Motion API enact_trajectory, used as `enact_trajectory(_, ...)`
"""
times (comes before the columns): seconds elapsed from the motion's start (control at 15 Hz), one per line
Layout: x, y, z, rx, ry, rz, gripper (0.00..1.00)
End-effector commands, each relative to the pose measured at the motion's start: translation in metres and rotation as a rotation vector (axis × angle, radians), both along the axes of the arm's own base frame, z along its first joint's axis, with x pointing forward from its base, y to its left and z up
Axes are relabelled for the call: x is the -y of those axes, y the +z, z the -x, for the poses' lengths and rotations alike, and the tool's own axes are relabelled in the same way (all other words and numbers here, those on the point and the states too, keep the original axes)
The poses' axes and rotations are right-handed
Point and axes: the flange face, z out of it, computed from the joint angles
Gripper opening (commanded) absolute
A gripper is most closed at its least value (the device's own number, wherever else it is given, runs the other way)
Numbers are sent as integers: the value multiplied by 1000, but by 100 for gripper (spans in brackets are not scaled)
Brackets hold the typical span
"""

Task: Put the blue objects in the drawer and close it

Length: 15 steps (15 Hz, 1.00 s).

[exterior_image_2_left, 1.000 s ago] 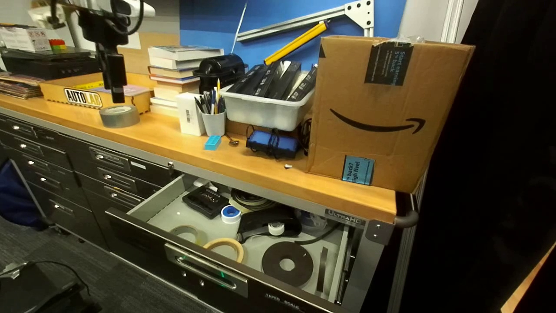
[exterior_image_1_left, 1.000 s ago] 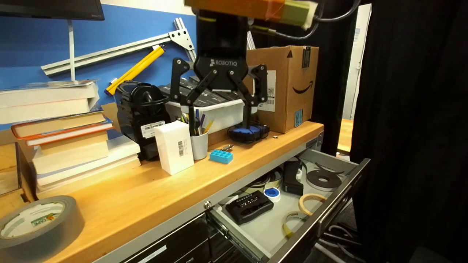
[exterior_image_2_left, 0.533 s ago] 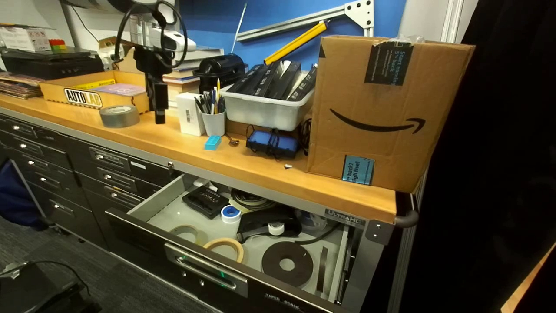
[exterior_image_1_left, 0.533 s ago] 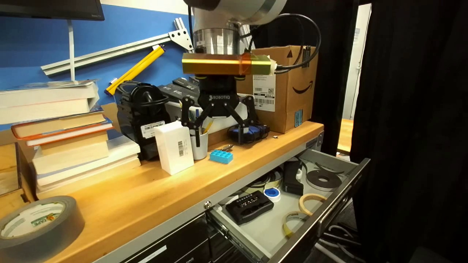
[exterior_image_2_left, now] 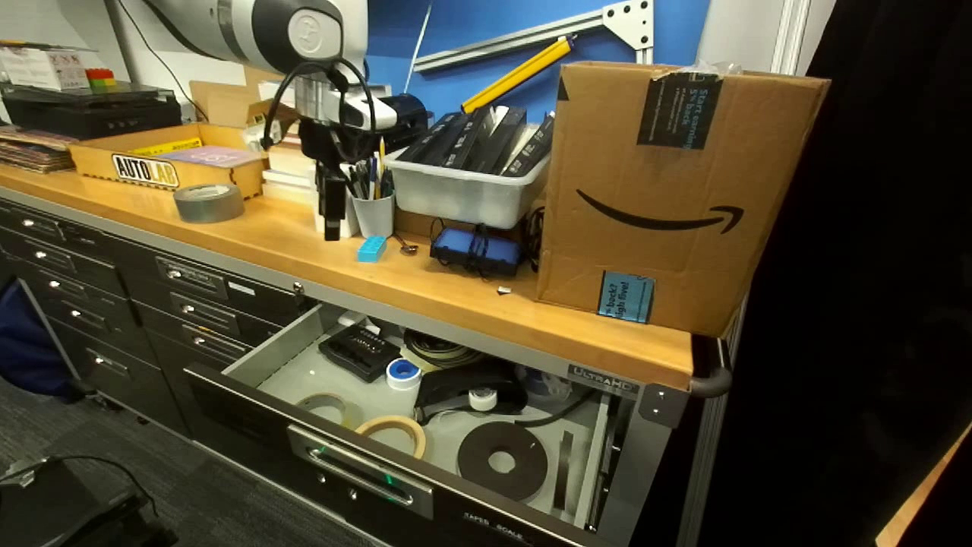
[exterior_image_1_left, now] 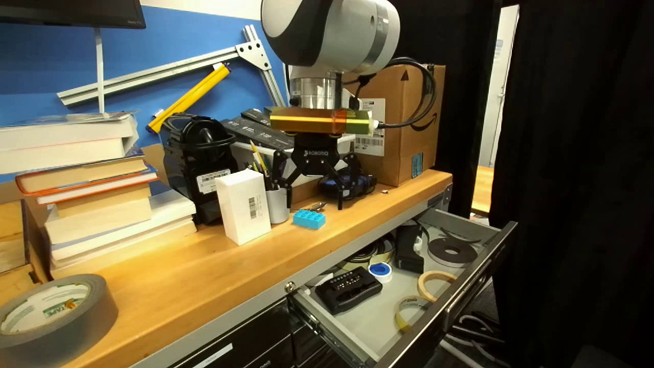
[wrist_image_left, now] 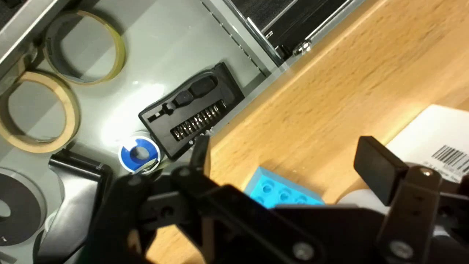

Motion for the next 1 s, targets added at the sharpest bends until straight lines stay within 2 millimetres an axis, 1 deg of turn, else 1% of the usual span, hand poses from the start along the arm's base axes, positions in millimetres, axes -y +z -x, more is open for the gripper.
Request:
enact_trajectory(0.0, 8, -4, -21, 22, -69, 6, 100)
enact_trajectory(0.4, 19, -28, -35, 0, -130, 3, 100)
enact_trajectory(0.67, 22, -41, -34, -6, -168, 20, 100)
enact_trajectory(0.87, 25, -43, -32, 10, -208, 25, 100)
enact_trajectory(0.93, 27, -43, -31, 26, -225, 27, 75)
